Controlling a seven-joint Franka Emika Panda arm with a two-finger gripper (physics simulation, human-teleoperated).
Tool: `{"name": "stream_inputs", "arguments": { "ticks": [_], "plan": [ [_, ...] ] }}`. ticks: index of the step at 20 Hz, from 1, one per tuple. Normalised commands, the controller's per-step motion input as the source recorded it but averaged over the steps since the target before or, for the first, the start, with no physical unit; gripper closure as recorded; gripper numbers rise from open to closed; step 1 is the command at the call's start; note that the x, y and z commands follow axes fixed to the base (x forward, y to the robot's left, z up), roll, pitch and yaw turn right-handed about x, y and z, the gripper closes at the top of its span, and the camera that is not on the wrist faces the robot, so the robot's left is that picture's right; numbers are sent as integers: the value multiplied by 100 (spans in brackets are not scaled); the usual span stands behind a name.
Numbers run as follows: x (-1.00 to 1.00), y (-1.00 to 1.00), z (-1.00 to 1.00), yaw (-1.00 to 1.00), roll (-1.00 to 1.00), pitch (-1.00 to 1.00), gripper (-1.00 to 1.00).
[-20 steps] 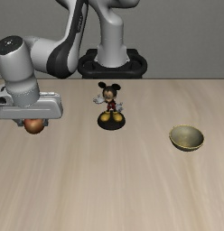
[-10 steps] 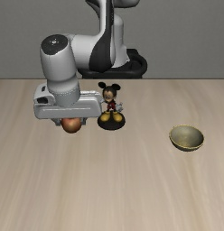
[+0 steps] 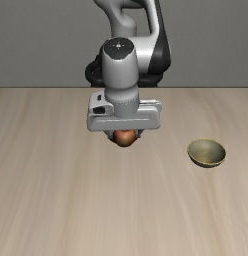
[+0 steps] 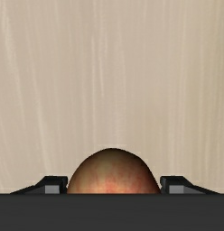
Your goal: Pick up the apple and put it on the bowl
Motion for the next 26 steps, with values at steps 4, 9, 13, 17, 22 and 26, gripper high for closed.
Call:
{"name": "stream_inputs", "arguments": {
  "ticks": [4,9,13,17,22,26],
  "plan": [
    [0,100,0,0,0,0,100],
    [0,100,0,0,0,0,100],
    [0,100,0,0,0,0,100],
    [0,100,0,0,0,0,100],
    [0,20,0,0,0,0,-100],
    [0,0,0,0,0,0,-100]
  ]
}}
